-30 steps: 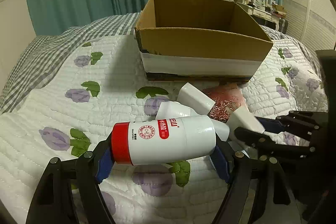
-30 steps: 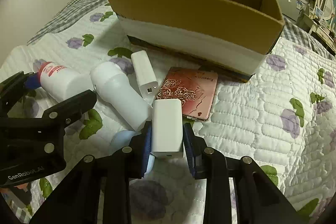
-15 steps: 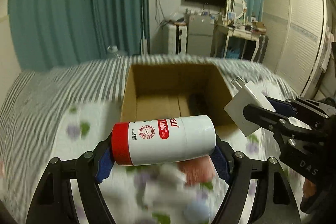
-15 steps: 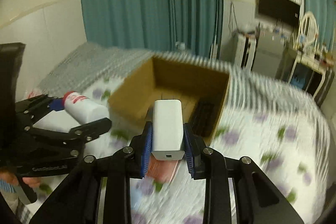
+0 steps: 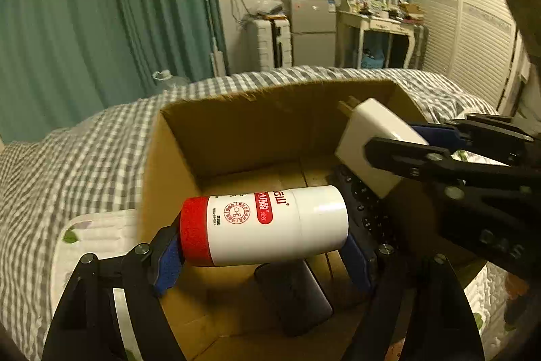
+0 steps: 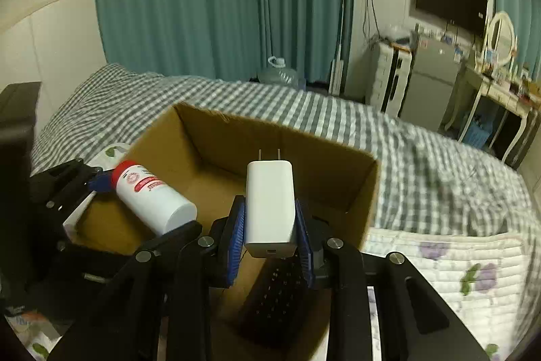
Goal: Organize rigid objects
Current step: 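Carry the bottle and charger into the box and open both tools, then grasp the light blue earbud case with the right tool while the left tool grasps the white block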
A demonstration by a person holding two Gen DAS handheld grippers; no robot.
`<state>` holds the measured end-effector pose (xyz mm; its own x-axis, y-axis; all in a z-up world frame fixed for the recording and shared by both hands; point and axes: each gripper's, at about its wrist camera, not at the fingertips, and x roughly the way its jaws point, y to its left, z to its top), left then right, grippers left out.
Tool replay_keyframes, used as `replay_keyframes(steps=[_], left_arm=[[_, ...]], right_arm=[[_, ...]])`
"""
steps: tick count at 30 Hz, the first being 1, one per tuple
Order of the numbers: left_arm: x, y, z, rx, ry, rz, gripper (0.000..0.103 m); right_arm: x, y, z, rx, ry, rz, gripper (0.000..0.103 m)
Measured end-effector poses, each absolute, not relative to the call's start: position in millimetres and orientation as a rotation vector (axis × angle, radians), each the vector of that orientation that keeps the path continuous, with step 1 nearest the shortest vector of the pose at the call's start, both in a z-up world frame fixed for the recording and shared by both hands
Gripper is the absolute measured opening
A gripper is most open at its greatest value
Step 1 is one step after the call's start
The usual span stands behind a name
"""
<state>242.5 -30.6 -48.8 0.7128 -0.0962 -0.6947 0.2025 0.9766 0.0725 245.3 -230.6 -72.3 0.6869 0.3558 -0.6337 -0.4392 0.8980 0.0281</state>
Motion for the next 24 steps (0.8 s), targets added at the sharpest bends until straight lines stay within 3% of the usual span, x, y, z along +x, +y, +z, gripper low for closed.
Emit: replay_keyframes(steps=[5, 7, 13, 24], left_arm=[[242, -29, -49, 0.133, 0.776, -0.154, 0.081], [238, -29, -45, 0.149, 0.769, -0.141, 0.081], [217, -35, -22, 0.173, 0.668, -0.169, 0.081], [171, -14, -11, 0.120, 0.682, -0.098, 0.081]], right_arm=[[255, -235, -79, -0.095, 0.698, 0.459, 0.033], [249, -240, -70, -0.070, 0.672, 0.465, 0.055], [234, -247, -53, -0.057, 0.657, 0.529, 0.056], [183, -264, -46, -0.070, 0.592, 0.451, 0.056]])
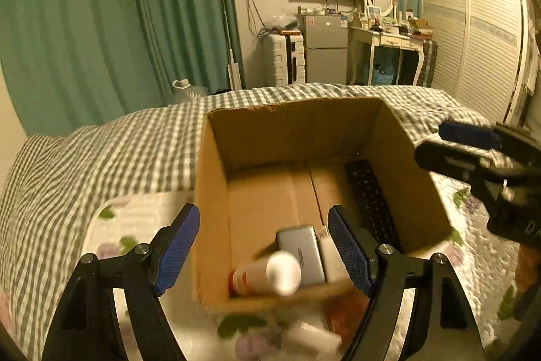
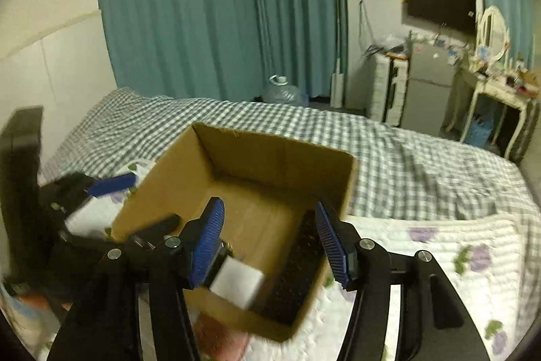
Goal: Organize rigid objects
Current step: 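Grasp the light blue earbud case with the right tool while the left tool grasps the white block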
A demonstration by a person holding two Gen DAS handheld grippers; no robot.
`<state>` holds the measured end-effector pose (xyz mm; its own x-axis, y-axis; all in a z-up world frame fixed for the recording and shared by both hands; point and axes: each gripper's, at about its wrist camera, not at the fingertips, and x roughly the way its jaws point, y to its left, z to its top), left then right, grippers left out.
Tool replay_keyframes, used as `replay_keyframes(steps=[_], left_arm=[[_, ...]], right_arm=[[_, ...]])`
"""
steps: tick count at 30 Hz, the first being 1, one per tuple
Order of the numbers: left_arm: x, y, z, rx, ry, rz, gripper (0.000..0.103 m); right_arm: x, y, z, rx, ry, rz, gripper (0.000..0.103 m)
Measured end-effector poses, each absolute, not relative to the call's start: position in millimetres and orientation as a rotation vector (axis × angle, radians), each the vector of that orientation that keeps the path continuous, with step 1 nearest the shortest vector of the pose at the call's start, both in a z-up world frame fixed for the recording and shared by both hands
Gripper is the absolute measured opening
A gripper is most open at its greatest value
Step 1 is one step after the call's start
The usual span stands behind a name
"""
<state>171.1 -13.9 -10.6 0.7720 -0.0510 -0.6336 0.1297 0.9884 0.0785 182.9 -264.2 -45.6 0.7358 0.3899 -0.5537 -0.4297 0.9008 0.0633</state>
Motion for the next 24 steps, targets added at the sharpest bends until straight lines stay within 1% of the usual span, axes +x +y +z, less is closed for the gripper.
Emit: replay_keyframes(steps=[2, 4, 6, 9, 14, 16, 20, 22, 24], left_arm=[[145, -8, -7, 0.096, 0.668, -0.105, 0.081], [125, -5, -10, 0.097, 0.667, -0.091, 0.081], [101, -2, -20, 0.122, 0.670, -0.054, 0.081], [71, 2, -45, 0.118, 0.726, -0.033, 0.081], [43, 11, -73, 0.105, 0.807, -0.017, 0.081], [41, 13, -78, 0.106, 0.820, -0.012, 0.081], [43, 14, -79, 0.099, 0.821, -0.007, 0.081], [44, 16, -79, 0.097, 0.823, 0.003, 0.081], [46, 18, -80, 0.086, 0.829, 0.003, 0.081]], right_arm=[[161, -267, -47, -0.071, 0.580, 0.448, 0.058], [133, -266, -55, -0.069, 0.588, 0.451, 0.065], [109, -262, -66, -0.093, 0.600, 0.448, 0.067], [78, -251, -90, -0.146, 0.636, 0.437, 0.067], [49, -229, -138, -0.159, 0.802, 0.509, 0.067], [46, -213, -161, -0.196, 0.873, 0.542, 0.067], [47, -197, -193, -0.253, 0.941, 0.552, 0.067], [52, -195, -201, -0.245, 0.973, 0.563, 0.051], [52, -199, -198, -0.231, 0.968, 0.567, 0.051]])
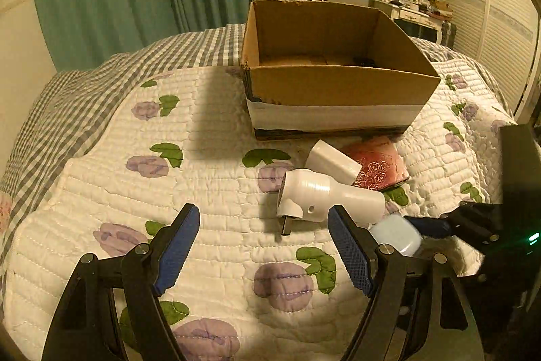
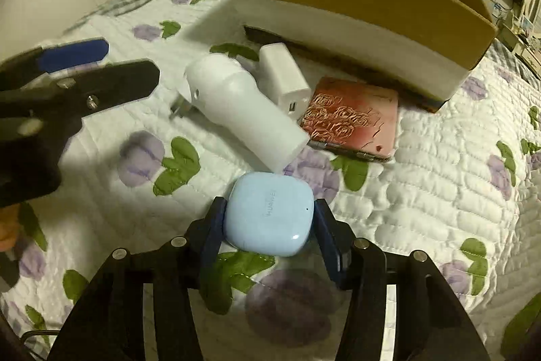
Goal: Organize rigid objects
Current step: 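Grasp the light blue earbud case with the right tool while the left tool grasps the white block, then carry the earbud case and white block into the box and open both tools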
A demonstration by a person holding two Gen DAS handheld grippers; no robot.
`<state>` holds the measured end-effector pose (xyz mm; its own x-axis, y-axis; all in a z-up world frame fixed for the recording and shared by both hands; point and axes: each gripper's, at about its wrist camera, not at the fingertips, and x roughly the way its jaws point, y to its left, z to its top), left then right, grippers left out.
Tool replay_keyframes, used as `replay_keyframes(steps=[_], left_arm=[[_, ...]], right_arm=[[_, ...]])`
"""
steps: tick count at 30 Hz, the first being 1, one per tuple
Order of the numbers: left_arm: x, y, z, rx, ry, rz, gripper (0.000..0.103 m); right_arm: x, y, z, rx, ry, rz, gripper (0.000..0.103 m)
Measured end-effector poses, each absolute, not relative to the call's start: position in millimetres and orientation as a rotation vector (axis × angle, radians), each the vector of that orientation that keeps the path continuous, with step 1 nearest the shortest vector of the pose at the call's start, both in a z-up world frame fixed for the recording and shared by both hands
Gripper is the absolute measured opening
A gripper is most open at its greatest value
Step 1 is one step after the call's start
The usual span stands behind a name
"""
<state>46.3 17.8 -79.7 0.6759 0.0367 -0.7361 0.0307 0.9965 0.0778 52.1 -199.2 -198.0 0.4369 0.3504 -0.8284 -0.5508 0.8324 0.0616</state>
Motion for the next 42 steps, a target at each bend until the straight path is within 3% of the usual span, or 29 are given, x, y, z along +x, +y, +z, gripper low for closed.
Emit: replay_keyframes(steps=[13, 20, 21, 22, 26, 34, 42], left_arm=[[112, -36, -98, 0.157, 0.898, -0.070, 0.081], [145, -48, -129, 0.196, 0.957, -0.083, 0.077], [143, -49, -130, 0.205, 0.953, -0.088, 0.071], [141, -50, -128, 0.212, 0.945, -0.093, 0.056], [130, -53, -123, 0.223, 0.930, -0.119, 0.056], [89, -46, -76, 0.157, 0.832, -0.130, 0.055], [82, -35, 23, 0.103, 0.637, -0.161, 0.055]], right_arm=[[104, -268, -107, -0.130, 0.762, 0.401, 0.051], [116, -285, -121, -0.052, 0.822, 0.402, 0.051], [115, -287, -121, -0.046, 0.823, 0.407, 0.051], [115, -287, -120, -0.042, 0.820, 0.413, 0.051], [109, -283, -120, -0.049, 0.800, 0.422, 0.051], [92, -284, -104, -0.056, 0.755, 0.404, 0.051], [89, -289, -48, -0.050, 0.648, 0.407, 0.051]])
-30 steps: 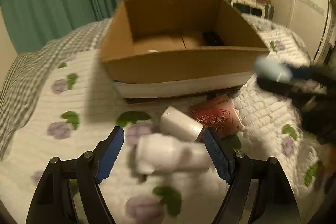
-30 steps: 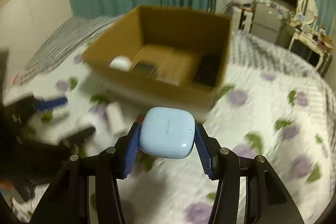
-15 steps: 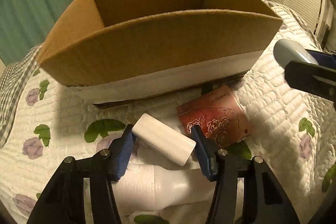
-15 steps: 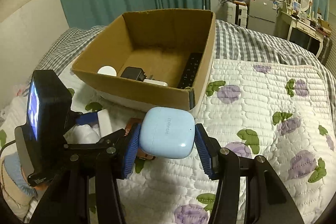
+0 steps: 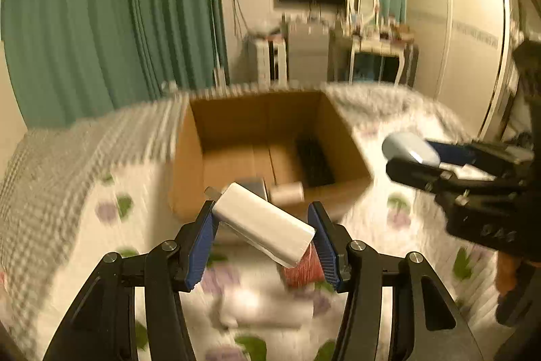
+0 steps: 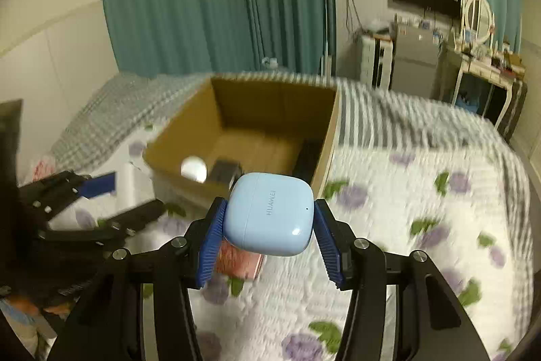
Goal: Organize rigid objects
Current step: 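Carry the earbud case and white block into the box and open both tools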
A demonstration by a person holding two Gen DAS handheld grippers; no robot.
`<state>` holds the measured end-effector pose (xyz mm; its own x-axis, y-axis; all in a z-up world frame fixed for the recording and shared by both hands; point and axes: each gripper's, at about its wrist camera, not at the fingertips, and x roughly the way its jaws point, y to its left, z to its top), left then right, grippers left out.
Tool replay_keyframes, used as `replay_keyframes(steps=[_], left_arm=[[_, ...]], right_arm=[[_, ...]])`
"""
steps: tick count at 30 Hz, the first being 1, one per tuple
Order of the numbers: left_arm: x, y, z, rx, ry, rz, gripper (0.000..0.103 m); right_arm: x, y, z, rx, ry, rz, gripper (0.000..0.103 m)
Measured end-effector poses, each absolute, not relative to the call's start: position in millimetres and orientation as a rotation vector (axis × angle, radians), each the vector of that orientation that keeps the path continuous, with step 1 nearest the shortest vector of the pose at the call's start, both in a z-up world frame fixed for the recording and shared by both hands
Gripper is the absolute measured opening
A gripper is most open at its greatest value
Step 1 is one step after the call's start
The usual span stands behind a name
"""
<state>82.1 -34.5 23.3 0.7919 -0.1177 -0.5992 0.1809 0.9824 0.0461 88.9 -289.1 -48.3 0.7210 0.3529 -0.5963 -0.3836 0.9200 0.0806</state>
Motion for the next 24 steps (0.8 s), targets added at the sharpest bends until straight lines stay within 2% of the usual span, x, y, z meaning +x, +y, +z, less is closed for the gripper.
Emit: replay_keyframes(steps=[5, 10, 18, 22, 23, 24], left_arm=[[128, -27, 56, 0.117, 0.561, -0.143, 0.055], [193, -25, 49, 0.134, 0.592, -0.144, 0.055], [242, -24, -19, 0.175, 0.680, -0.149, 0.055], [247, -28, -33, 0.179, 0.704, -0.147, 0.058], [247, -29, -33, 0.177, 0.711, -0.151, 0.058], [245, -28, -32, 0.175, 0.719, -0.145, 0.058]], right_arm=[[115, -286, -4, -0.059, 0.561, 0.405, 0.051], [157, -271, 8, -0.071, 0.526, 0.405, 0.051], [230, -245, -30, -0.081, 0.593, 0.398, 0.051], [247, -247, -53, -0.043, 0.628, 0.413, 0.051], [246, -248, -55, -0.035, 0.623, 0.407, 0.052], [247, -250, -54, -0.027, 0.621, 0.388, 0.063]])
